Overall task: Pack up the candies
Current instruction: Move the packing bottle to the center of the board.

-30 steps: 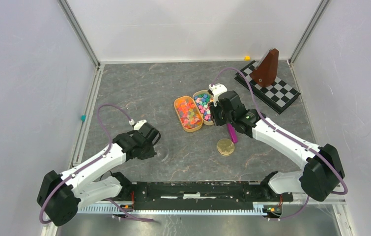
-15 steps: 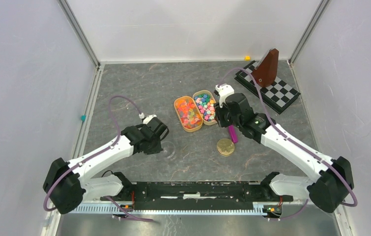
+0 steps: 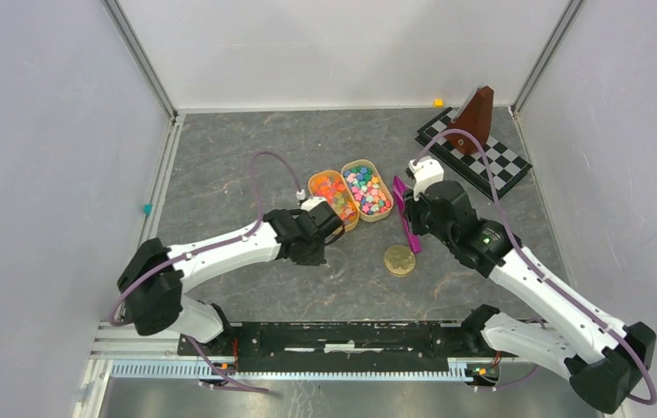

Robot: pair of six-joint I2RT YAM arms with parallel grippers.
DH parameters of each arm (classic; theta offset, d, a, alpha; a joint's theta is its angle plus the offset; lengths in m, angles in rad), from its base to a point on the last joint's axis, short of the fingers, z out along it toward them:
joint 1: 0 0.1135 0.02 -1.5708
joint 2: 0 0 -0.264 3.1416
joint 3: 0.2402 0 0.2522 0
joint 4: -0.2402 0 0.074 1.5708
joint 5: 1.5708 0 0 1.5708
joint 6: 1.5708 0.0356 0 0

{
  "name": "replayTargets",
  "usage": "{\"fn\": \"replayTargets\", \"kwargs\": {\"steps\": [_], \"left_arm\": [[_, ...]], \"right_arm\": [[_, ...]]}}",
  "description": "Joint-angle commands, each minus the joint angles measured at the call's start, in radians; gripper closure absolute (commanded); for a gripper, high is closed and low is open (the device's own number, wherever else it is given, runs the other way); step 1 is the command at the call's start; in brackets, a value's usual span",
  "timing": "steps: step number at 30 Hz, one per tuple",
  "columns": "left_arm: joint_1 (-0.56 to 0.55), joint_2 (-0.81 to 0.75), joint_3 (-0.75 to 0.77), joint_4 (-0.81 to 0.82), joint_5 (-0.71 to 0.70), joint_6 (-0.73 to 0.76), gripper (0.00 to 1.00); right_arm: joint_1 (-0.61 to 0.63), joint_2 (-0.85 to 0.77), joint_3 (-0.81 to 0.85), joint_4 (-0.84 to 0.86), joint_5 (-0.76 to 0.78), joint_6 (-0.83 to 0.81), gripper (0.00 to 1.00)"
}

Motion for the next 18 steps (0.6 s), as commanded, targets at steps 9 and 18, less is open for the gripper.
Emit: {"fn": "replayTargets", "kwargs": {"steps": [9, 18], "left_arm": [[-0.083, 0.226, 0.201, 0.056, 0.007, 0.08, 0.98], [-0.104, 0.291, 0.242, 0.054, -0.003, 0.079, 0.96]], "right_arm": [[0.003, -0.142, -0.096, -0.079, 0.128, 0.072, 0.63], [0.003, -0.173, -0.167, -0.076, 0.144, 0.095, 0.61]]}}
